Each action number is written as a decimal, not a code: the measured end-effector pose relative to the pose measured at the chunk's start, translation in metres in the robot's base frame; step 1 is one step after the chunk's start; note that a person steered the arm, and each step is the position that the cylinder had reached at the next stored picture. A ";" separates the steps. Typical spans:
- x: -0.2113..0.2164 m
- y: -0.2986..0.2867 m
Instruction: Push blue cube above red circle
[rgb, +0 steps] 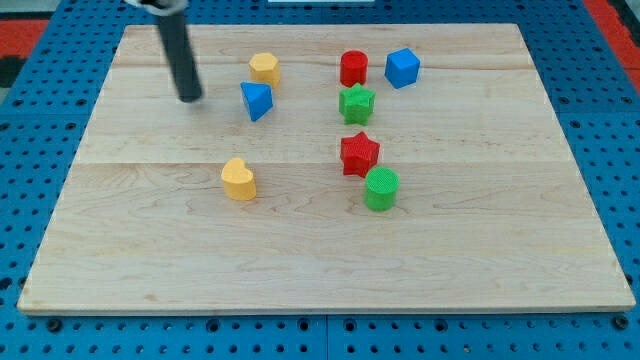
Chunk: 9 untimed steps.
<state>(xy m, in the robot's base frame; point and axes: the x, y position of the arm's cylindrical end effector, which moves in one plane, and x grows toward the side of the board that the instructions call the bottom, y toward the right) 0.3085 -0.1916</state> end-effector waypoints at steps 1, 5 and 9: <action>-0.071 0.010; -0.104 0.370; -0.033 0.295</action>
<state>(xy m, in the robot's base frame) 0.2757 0.1036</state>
